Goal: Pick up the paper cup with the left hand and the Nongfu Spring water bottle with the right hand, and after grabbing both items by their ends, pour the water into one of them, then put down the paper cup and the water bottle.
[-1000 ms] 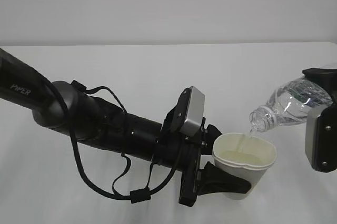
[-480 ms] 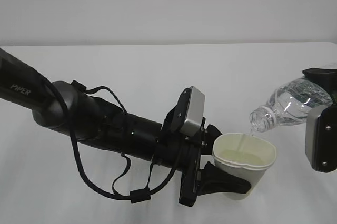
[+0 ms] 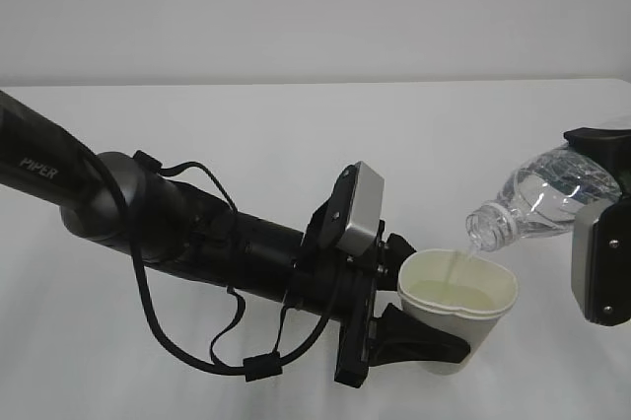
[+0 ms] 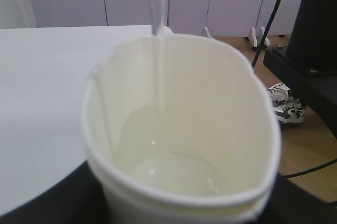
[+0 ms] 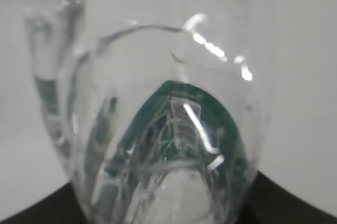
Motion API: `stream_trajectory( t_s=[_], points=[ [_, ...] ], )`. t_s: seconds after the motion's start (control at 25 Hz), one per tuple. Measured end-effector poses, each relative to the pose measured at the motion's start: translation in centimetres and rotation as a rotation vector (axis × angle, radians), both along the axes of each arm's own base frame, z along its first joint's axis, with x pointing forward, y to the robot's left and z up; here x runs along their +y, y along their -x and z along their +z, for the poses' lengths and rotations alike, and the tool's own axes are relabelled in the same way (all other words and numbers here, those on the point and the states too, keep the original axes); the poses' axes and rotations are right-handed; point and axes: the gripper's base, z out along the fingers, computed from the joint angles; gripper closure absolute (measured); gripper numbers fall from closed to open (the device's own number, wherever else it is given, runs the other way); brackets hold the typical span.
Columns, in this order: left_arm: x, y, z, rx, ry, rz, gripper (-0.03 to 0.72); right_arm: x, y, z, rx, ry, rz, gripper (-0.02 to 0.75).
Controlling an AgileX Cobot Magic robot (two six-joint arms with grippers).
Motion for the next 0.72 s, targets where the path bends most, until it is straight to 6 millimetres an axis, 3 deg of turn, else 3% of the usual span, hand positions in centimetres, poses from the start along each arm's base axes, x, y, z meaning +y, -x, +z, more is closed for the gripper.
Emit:
stream_trajectory(
  t_s=[0.72],
  points=[
    [0.0,-0.01,-0.01,0.0,-0.001,0.001,0.263,0.01,0.0,0.02,-0.002,0.0,0.001,0.398]
  ],
)
